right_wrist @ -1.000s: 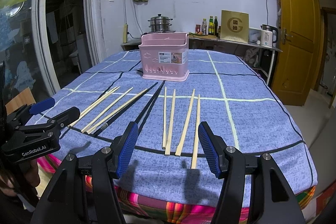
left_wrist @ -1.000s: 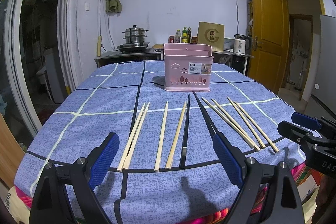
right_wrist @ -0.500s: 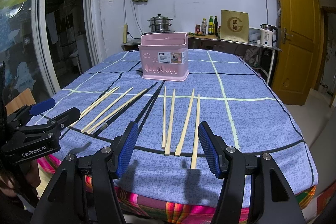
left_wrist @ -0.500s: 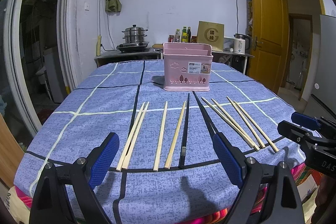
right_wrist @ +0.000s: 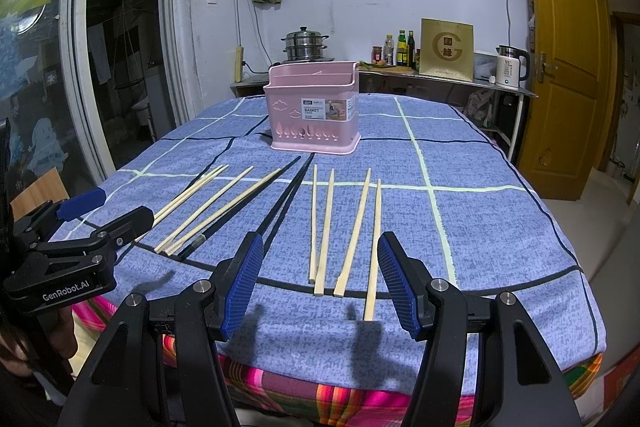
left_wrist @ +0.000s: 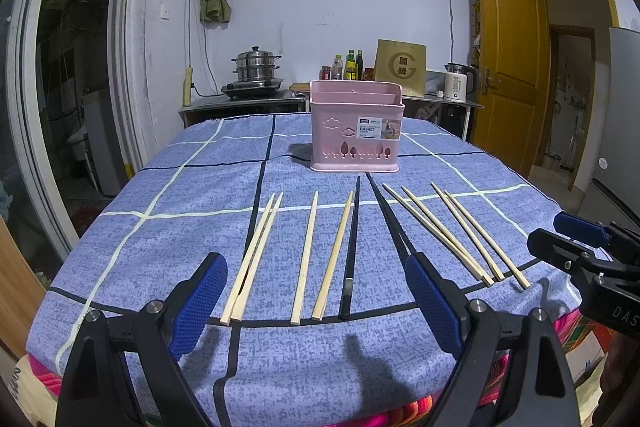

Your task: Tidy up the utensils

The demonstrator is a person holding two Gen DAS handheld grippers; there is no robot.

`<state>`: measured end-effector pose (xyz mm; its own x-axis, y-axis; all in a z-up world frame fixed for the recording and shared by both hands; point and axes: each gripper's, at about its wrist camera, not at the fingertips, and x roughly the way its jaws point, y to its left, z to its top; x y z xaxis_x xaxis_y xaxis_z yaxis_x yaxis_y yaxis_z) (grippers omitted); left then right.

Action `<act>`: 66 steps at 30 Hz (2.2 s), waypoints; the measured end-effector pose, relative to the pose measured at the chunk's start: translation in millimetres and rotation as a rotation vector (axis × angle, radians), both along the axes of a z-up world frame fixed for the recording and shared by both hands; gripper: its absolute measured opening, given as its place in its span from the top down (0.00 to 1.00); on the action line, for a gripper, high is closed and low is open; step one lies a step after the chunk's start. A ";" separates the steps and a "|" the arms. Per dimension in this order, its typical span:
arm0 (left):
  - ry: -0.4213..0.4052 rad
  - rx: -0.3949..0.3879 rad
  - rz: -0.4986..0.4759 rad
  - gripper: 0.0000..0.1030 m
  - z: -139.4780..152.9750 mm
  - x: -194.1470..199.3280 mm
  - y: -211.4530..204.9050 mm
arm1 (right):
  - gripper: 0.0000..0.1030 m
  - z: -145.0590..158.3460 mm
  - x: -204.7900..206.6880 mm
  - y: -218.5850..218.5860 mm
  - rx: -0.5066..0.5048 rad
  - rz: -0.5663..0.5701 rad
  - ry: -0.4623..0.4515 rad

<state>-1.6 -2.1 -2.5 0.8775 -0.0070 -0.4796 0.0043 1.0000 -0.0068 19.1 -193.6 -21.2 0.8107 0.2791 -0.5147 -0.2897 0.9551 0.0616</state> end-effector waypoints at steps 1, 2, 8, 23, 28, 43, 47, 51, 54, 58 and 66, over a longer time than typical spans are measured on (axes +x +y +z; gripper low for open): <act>0.000 0.000 0.000 0.12 -0.1 -0.1 0.1 | 0.42 0.2 0.0 0.1 0.001 0.000 0.000; 0.000 -0.001 0.001 0.12 -0.1 -0.1 0.1 | 0.42 0.3 -0.3 0.2 0.000 0.001 -0.001; 0.002 0.000 0.000 0.12 -0.2 -0.2 0.0 | 0.42 -0.9 0.3 0.5 0.002 0.000 0.002; 0.045 -0.014 -0.021 0.12 -4.7 19.5 14.5 | 0.42 -4.3 14.0 4.2 -0.002 0.003 0.015; 0.081 0.013 -0.004 0.12 -1.0 45.2 32.2 | 0.42 -5.1 34.4 7.8 0.003 0.018 0.032; 0.303 0.020 -0.014 0.25 -23.2 152.1 92.0 | 0.68 -11.8 120.7 28.2 -0.068 0.081 0.158; 0.356 -0.002 -0.044 0.28 -33.9 172.8 98.0 | 0.71 -17.6 139.5 31.2 -0.090 0.092 0.202; 0.381 -0.011 -0.066 0.28 -38.8 183.9 100.0 | 0.72 -22.7 150.1 35.4 -0.100 0.100 0.228; 0.404 -0.019 -0.076 0.28 -42.9 191.9 100.2 | 0.76 -27.9 157.6 37.2 -0.107 0.105 0.251; 0.414 -0.016 -0.082 0.28 -45.3 199.8 99.6 | 0.77 -31.9 164.9 38.0 -0.116 0.105 0.274; 0.411 -0.012 -0.074 0.28 -45.3 205.6 101.1 | 0.80 -37.8 171.7 37.5 -0.116 0.107 0.299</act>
<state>204.0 99.0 -47.8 0.6101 -0.0708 -0.7891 0.0709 0.9969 -0.0346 190.8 -156.1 -59.0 0.5879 0.2801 -0.7589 -0.3743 0.9258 0.0518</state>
